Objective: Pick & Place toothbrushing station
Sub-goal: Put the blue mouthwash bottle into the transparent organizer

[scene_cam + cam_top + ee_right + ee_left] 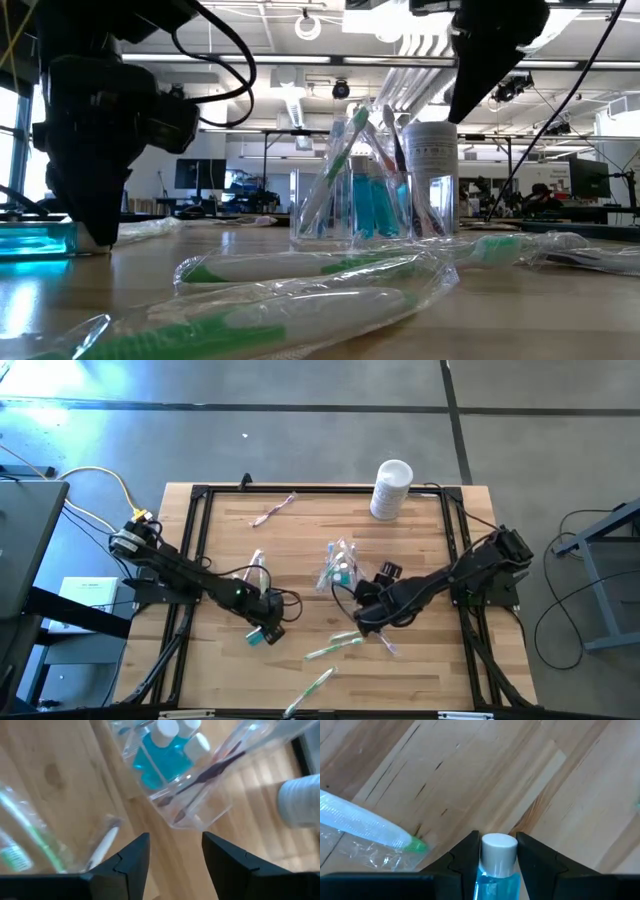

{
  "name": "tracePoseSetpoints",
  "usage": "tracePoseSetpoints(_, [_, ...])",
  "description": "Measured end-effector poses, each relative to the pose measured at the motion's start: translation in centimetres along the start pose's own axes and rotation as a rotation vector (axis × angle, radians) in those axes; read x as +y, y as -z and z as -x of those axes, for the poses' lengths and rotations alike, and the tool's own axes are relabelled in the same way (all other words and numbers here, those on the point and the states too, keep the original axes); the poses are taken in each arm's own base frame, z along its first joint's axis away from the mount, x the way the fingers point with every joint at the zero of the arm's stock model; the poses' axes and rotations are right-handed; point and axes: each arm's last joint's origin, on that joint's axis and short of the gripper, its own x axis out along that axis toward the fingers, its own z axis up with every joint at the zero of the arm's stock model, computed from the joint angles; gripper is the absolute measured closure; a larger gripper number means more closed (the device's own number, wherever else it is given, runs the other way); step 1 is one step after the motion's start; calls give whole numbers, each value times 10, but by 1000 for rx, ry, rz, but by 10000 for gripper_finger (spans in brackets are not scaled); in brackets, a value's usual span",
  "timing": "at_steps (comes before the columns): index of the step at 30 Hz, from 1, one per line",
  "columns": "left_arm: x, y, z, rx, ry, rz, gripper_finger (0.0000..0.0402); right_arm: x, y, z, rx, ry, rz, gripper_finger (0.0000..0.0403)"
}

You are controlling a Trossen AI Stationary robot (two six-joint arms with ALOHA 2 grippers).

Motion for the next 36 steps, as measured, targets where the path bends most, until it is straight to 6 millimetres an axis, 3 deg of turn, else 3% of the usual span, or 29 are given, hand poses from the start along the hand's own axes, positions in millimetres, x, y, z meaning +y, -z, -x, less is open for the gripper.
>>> tracePoseSetpoints(7, [-5, 14, -1, 6, -16, -33, 276, 16, 15, 13, -1, -52, -59, 229])
tracePoseSetpoints(11, [-4, 21, -2, 51, -34, -47, 299, 24, 22, 19, -11, -69, -85, 229])
tracePoseSetpoints(14, [-3, 22, -2, 77, -39, -69, 318, 27, 26, 22, -15, -77, -102, 229])
tracePoseSetpoints(22, [-6, 21, 0, 66, -17, -201, 318, 28, 27, 23, -20, -75, -149, 229])
tracePoseSetpoints(30, [-44, 5, 31, -25, -53, -407, 318, 33, 34, 29, -19, -83, -178, 229])
tracePoseSetpoints(36, [-87, -17, 69, -287, -14, -704, 318, 41, 51, 39, -19, -84, -206, 229])
